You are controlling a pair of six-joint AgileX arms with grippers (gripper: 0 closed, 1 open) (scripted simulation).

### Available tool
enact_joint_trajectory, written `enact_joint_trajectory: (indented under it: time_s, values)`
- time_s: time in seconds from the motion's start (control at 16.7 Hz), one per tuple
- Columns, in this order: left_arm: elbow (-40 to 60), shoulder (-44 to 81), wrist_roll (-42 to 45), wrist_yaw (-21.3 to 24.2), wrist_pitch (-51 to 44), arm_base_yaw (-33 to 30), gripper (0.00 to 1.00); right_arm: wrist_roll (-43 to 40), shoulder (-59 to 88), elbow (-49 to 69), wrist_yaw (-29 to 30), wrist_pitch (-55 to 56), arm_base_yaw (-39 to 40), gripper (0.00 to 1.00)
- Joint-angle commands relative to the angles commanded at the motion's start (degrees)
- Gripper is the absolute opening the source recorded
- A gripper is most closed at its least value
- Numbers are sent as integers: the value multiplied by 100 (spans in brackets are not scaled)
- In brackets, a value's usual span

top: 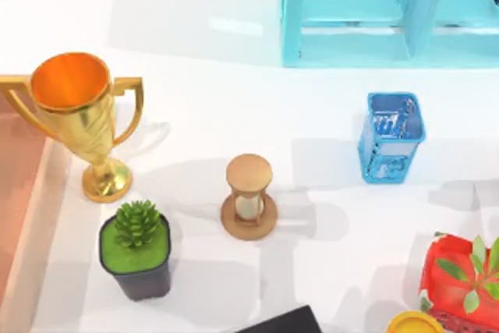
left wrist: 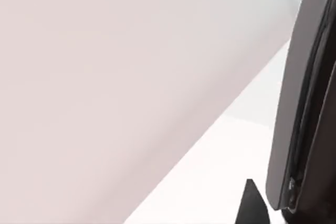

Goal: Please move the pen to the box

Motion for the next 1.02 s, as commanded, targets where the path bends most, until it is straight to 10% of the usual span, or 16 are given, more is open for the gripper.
enact_joint_trajectory:
  time_s: [0.54, 1.02]
  values:
    - [-1310, -319, 4584, -622, -5362, -242, 0, 0, 0, 0, 0, 0, 0, 100]
    - [-1753, -393, 6193, -838, -7207, -337, 0, 0, 0, 0, 0, 0, 0, 100]
